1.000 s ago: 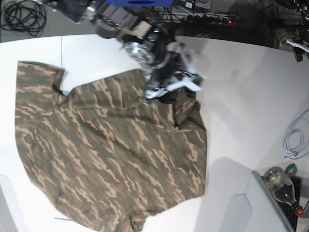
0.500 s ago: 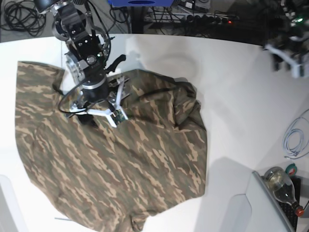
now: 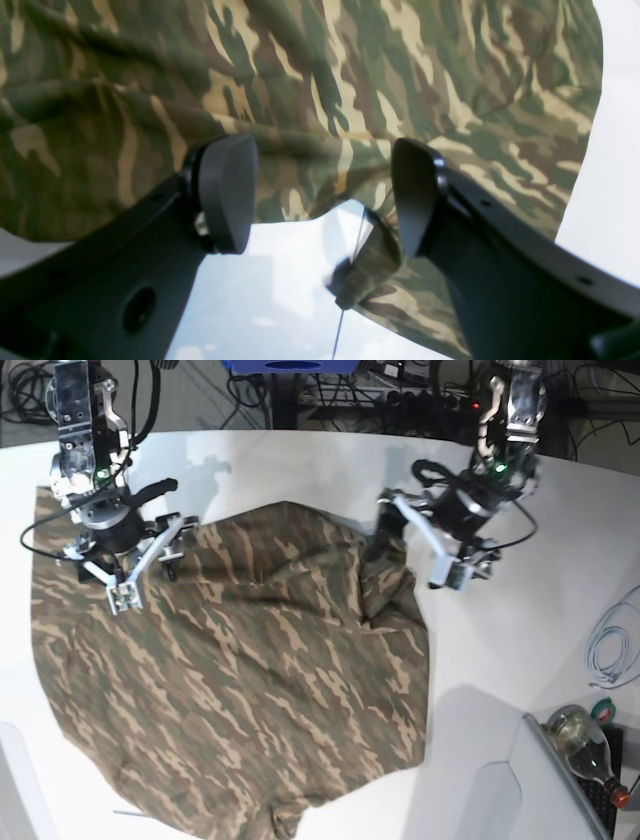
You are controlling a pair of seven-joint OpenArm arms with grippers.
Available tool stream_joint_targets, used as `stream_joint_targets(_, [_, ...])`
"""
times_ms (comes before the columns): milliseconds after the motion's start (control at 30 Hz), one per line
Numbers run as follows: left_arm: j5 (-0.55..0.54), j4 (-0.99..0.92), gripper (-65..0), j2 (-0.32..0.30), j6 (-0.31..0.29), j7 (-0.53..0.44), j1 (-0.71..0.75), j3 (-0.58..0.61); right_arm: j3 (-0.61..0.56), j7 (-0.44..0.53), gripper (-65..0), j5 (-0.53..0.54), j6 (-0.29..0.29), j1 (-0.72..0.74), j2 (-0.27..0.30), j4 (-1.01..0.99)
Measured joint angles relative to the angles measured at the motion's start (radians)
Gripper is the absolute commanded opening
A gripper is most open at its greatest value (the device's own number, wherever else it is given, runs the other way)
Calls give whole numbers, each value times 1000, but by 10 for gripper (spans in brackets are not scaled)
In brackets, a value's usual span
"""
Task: Layout the t-shirt on the table in an organized manner, then fold the t-shirt properly
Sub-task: 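Pull the shirt's edges outward with both grippers to flatten it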
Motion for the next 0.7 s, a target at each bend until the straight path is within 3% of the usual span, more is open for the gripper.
stream_joint_targets(67, [-3,-69,-92,10,0,0,-37,38,0,3,-260,9,7,-2,-3,0])
stream_joint_targets(133, [1,-124,-179,8,-3,4,-64,64,0,5,-260,9,7,-6,-2,0])
stream_joint_targets(167, [1,-140,-258,8,-5,3,-70,71,0,4,-260,9,7,-8,-2,0])
stream_joint_targets(267, [2,-150,-630,6,-3,3,-71,71,0,3,-260,10,10,16,-3,-29])
stream_joint_targets(367, [3,-87,-650,-3,6,28,-38,65,0,4,-260,6,11,94,-3,-120])
stream_joint_targets(533, [49,155,-650,-65,126,192,53,71,-6,3,-260,7,10,248,-3,-360])
stream_joint_targets(700, [146,307,-650,-63,128,324,161,63,-6,4,-260,9,9,341,-3,-521])
